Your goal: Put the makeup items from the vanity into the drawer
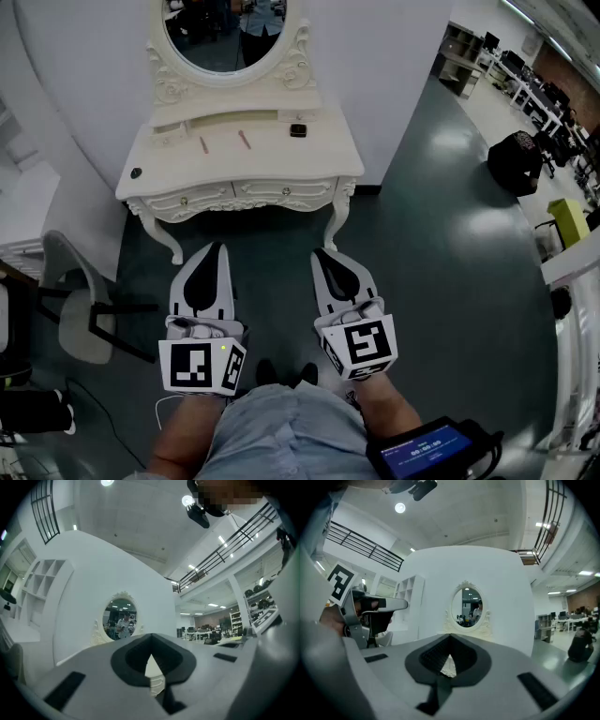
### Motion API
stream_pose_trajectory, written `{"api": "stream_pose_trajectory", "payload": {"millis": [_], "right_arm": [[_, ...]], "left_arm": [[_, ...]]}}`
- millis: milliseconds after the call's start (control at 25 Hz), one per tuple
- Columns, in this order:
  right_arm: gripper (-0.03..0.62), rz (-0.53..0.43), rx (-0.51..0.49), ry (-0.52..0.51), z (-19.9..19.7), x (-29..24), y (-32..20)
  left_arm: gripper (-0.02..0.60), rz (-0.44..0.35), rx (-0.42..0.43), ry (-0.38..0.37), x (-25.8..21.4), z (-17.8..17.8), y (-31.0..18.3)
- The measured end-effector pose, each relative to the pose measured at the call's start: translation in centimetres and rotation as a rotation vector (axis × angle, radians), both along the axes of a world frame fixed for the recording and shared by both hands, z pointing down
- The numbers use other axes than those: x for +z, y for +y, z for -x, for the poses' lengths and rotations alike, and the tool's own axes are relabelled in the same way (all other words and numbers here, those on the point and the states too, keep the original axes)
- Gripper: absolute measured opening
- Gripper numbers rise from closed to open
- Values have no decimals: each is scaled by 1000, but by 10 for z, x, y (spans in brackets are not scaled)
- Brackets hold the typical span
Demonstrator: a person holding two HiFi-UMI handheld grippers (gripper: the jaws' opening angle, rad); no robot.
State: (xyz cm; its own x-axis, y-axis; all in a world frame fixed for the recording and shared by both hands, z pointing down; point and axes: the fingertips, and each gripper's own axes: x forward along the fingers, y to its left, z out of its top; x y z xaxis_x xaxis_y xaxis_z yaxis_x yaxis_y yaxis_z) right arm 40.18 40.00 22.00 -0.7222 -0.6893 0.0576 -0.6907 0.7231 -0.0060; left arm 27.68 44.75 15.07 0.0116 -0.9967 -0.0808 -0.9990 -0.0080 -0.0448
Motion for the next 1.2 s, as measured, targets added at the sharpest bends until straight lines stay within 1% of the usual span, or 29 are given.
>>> {"api": "stream_pose_trajectory", "payload": {"millis": [280, 520, 680, 880, 1080, 1200], "right_arm": [[2, 10, -11, -4, -12, 2, -11], [3, 90, -16, -19, -29, 16, -25], [3, 110, -20, -30, -31, 27, -43], [3, 130, -36, -18, -8, 43, -77], [3, 159, -18, 23, 34, 65, -131], [3, 150, 9, 33, 63, 67, -172]], "left_arm": [[-2, 8, -7, 3, 1, -13, -9], [-2, 37, -42, 2, 7, -26, -16], [-2, 56, -52, -3, 18, -24, -29], [-2, 71, -54, 16, 34, -4, -62], [-2, 81, -43, 63, 58, 43, -120], [-2, 74, -16, 66, 60, 73, -162]]}}
